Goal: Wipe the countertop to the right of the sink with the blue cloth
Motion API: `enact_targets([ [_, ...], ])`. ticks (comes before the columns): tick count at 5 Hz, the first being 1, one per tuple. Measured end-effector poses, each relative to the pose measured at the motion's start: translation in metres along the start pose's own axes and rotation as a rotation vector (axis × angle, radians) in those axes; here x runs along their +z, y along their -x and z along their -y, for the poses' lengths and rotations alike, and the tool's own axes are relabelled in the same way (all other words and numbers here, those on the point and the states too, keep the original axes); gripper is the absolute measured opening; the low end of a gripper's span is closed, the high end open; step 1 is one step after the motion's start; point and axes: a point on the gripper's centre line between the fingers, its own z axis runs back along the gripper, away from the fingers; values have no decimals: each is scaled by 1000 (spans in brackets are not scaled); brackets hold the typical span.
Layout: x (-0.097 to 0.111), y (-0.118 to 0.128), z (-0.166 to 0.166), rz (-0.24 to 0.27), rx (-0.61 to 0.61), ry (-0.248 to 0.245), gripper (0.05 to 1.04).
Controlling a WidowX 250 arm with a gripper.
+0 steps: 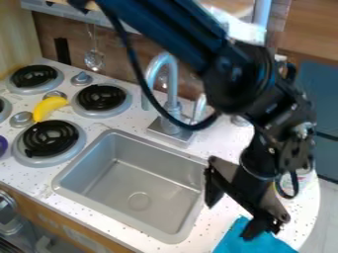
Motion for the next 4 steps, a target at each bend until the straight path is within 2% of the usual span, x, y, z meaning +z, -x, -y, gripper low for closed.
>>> enact_targets([
  [1, -17, -4, 18, -15, -47, 82, 1000],
  [2, -34, -12, 34, -54, -56, 138, 1000],
  [3, -48, -22, 38, -51, -51, 124, 1000],
  [4, -64, -27, 39, -83, -41, 91, 1000],
])
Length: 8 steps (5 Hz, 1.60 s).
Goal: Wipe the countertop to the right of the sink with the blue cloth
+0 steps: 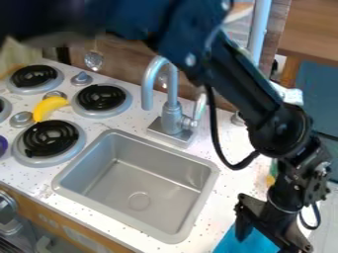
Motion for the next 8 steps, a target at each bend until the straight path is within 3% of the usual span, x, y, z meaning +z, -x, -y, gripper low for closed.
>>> enact_targets([
  [2, -12, -3, -9, -20, 13, -49, 1000],
  [4, -23, -2, -66, -42, 127, -57, 1000],
  [8, -32, 0, -112, -52, 175, -171, 1001],
])
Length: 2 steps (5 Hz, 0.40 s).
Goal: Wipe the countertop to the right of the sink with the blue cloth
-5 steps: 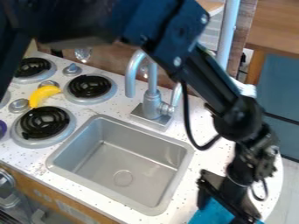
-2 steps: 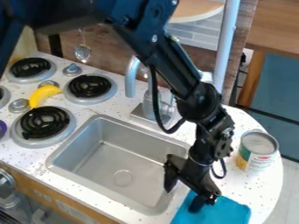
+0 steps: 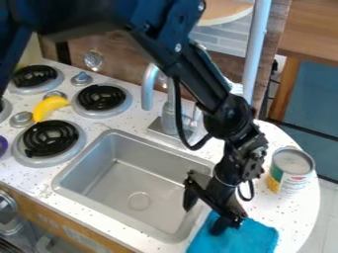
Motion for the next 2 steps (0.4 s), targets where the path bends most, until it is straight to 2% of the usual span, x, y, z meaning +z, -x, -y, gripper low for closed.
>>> enact_targets([
  [2, -5, -18, -28, 1, 62, -45, 1001],
])
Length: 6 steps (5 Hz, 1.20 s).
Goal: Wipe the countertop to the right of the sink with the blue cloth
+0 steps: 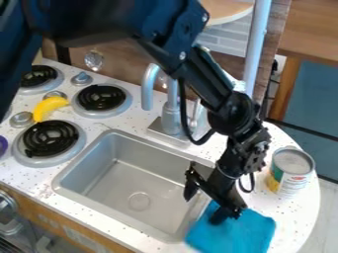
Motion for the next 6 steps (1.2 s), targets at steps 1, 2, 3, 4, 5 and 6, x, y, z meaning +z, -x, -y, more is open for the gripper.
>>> enact_targets([
  [1, -2, -8, -8, 0, 32, -4, 1001],
  [2, -3, -17, -10, 0, 45, -9, 1001],
  [3, -5, -33, -16, 6, 76, -16, 1001],
  [4, -5, -48, -17, 10, 95, -26, 1001],
  [5, -6, -60, -17, 17, 121, -31, 1001],
  [6, -7, -56, -19, 21, 156, -40, 1001],
])
